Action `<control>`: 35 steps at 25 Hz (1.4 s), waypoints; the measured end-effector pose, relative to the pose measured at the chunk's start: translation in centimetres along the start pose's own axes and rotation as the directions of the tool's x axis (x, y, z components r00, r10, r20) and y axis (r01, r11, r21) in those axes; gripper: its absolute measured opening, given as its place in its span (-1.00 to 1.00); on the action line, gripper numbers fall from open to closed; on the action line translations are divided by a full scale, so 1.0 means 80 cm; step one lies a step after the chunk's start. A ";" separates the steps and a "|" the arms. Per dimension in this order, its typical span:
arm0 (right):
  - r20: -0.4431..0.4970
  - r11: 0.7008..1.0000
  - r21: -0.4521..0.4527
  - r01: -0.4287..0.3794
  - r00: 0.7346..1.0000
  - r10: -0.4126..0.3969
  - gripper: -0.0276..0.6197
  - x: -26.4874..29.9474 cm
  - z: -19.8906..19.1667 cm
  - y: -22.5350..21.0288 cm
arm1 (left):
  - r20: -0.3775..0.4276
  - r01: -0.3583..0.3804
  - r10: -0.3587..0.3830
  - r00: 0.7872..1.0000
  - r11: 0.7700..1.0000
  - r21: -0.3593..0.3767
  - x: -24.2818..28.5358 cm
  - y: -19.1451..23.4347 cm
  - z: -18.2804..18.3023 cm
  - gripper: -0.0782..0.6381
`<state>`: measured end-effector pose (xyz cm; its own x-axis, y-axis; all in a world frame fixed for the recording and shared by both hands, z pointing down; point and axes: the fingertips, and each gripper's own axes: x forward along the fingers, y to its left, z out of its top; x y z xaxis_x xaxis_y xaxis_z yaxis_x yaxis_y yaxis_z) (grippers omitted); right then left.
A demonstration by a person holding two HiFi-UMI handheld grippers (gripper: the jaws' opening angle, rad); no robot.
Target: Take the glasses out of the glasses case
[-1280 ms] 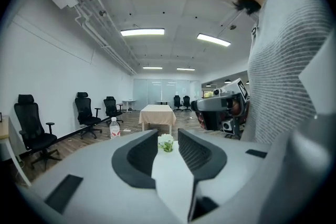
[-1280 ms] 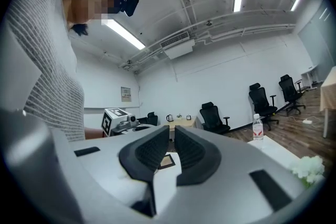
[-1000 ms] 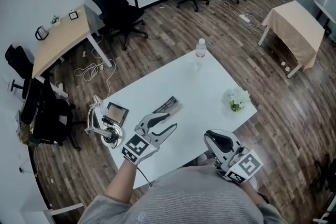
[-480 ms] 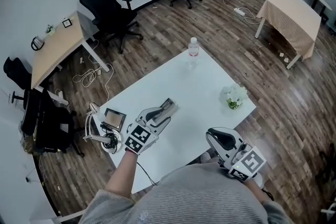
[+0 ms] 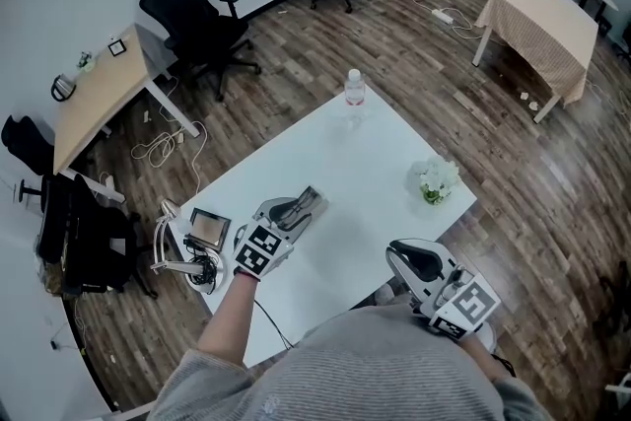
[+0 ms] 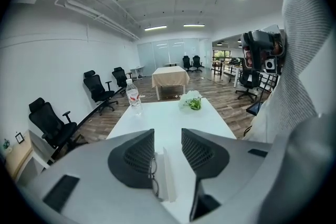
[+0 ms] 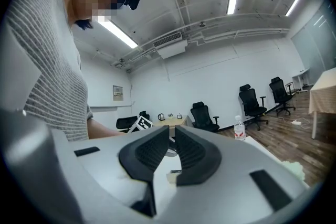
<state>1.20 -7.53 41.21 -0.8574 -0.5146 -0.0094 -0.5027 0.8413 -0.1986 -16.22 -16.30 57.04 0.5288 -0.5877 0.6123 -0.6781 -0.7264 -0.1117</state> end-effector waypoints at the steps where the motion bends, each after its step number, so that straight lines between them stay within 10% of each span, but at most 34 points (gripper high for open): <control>1: 0.000 1.000 0.000 0.004 1.000 -0.004 -0.84 -0.001 0.000 -0.002 | -0.010 0.000 0.000 1.000 1.000 0.000 0.004 0.003 -0.003 -0.36; 35: -0.027 0.997 0.034 0.072 0.997 -0.071 -0.84 -0.024 -0.005 -0.011 | -0.363 0.004 0.012 0.932 0.999 0.045 0.104 0.049 -0.113 -0.36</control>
<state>3.22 -7.24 41.76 -0.8219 -0.5688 0.0310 -0.5594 0.7958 -0.2318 -19.08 -20.80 68.74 0.2988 -0.4272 0.8533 -0.6519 -0.7444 -0.1444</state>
